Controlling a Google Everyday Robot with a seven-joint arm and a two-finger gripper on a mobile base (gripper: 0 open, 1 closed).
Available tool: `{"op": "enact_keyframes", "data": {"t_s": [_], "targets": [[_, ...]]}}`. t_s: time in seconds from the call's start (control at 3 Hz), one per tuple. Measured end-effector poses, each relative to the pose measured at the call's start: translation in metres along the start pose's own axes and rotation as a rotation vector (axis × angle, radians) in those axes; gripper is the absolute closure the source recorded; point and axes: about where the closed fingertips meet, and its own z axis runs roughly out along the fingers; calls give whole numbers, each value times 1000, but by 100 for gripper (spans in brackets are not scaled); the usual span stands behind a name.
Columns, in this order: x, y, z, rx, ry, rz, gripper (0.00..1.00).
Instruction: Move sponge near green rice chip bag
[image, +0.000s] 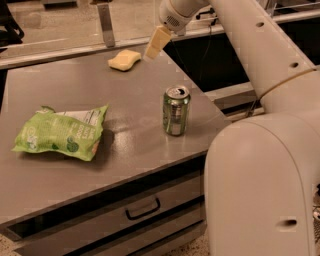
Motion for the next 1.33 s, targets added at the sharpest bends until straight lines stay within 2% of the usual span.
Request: {"op": "enact_keyframes", "data": {"t_s": [0.67,1.0,1.33], "targets": [[0,2,5,-14,-9,11,0],[5,-4,23,-22,-142,129,0],[-3,-13,50,-13,-357,264,0]]}}
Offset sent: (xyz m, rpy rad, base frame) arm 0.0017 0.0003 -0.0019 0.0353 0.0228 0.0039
